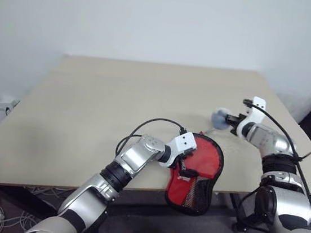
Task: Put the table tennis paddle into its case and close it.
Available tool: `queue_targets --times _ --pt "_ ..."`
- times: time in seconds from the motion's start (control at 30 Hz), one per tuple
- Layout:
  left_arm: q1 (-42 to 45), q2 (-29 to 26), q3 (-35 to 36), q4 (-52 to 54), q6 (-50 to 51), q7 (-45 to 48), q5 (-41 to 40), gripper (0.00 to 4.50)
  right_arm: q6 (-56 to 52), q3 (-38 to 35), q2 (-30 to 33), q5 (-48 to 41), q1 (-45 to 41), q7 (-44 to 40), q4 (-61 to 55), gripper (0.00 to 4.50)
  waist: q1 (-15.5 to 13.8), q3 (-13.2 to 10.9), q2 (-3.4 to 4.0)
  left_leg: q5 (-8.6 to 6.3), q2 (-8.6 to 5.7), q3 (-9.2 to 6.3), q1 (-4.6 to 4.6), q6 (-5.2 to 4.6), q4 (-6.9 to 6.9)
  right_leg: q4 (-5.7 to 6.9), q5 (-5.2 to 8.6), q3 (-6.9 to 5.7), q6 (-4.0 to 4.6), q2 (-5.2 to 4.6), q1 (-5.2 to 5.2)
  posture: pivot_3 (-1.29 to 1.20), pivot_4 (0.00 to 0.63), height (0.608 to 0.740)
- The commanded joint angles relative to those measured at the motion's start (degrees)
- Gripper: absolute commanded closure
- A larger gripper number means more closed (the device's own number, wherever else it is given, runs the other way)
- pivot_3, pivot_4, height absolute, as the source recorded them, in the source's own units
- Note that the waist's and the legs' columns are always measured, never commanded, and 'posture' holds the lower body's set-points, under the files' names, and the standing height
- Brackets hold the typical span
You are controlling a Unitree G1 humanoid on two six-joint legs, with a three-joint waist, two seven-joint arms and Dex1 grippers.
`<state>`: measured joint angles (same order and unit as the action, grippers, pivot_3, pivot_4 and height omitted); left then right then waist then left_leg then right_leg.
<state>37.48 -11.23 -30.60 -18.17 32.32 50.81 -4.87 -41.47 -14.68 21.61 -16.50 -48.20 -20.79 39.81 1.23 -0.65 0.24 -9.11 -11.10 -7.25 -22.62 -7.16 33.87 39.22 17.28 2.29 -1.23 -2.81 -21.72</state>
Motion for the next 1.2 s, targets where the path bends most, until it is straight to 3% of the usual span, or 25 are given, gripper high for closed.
queue_targets --times 0.03,0.57,0.8,1.2 --pt "-1.8 -1.4 -2.4 -5.5 3.8 -0.6 3.8 0.14 -6.1 -1.6 3.9 -1.3 2.2 1.2 -11.1 4.48 -0.1 0.0 0.01 -0.04 0.00 -0.01 -0.01 -0.06 0.00 -0.02 0.00 -0.01 0.00 -0.01 0.01 0.00 0.000 0.740" --pt "-0.5 0.8 -2.5 -8.7 3.1 0.3 3.8 0.14 -43.1 -7.4 16.7 -11.1 27.4 -1.0 -56.0 4.48 -2.1 0.0 0.05 -0.22 0.01 -0.01 -0.12 -0.35 0.15 -0.20 0.08 -0.14 -0.07 -0.13 0.14 0.00 0.000 0.740" --pt "0.0 1.5 -2.4 -9.5 3.0 1.1 4.0 0.14 -45.5 -4.4 23.9 -14.1 36.1 -4.3 -71.6 4.48 -2.1 0.0 0.02 -0.33 0.01 0.04 -0.13 -0.52 0.18 -0.41 0.41 -0.17 -0.35 -0.22 0.31 0.00 0.000 0.740" --pt "1.0 3.1 -2.3 -11.6 2.4 2.3 4.7 0.14 -47.4 -9.1 30.0 -22.2 46.3 -13.6 -83.6 4.48 -2.5 -0.1 -0.17 -0.41 0.00 0.16 -0.27 -0.65 0.27 -0.50 0.52 -0.34 -0.48 -0.43 0.35 0.00 0.000 0.740"
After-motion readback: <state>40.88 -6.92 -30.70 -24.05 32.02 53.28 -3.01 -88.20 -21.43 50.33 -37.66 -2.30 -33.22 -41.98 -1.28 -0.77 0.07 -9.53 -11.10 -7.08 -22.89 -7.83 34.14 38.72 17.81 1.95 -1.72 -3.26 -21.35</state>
